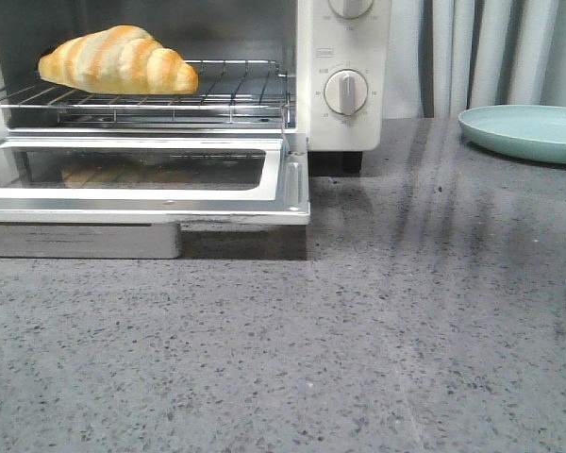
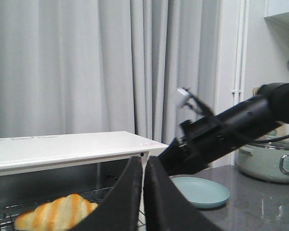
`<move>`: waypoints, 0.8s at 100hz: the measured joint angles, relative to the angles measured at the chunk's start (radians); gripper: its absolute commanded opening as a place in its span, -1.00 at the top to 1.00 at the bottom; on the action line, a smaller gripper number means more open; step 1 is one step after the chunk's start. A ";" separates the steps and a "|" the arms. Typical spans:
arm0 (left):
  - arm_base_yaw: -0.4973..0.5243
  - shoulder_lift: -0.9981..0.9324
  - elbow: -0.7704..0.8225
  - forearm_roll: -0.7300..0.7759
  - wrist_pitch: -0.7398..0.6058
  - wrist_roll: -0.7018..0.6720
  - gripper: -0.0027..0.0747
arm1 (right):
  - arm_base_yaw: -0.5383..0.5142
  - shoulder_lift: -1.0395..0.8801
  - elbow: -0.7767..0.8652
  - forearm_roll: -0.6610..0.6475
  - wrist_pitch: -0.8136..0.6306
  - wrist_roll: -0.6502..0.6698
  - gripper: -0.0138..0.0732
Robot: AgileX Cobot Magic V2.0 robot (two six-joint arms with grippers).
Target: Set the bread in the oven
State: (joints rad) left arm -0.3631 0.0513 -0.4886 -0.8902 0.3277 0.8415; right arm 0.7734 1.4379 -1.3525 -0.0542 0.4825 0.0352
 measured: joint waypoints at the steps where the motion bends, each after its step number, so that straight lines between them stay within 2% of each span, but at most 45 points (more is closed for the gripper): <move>1: -0.001 -0.011 0.002 0.010 0.000 -0.016 0.99 | 0.004 -0.027 0.025 0.000 -0.005 0.000 0.84; 18: 0.004 -0.056 0.064 0.143 0.061 -0.109 0.99 | 0.020 -0.372 0.341 -0.024 -0.096 -0.001 0.84; 43: 0.004 -0.056 0.108 0.151 0.120 -0.122 0.99 | 0.020 -0.852 0.745 -0.111 -0.186 -0.002 0.84; 61: 0.004 -0.056 0.119 0.151 0.120 -0.122 0.99 | 0.020 -1.101 0.898 -0.174 -0.250 -0.002 0.84; 80: 0.004 -0.056 0.119 0.151 0.120 -0.123 0.99 | 0.020 -1.173 0.927 -0.176 -0.236 -0.002 0.84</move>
State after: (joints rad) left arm -0.3592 -0.0046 -0.3693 -0.7397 0.4476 0.7180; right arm 0.7936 0.2645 -0.4252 -0.2304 0.2467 0.0332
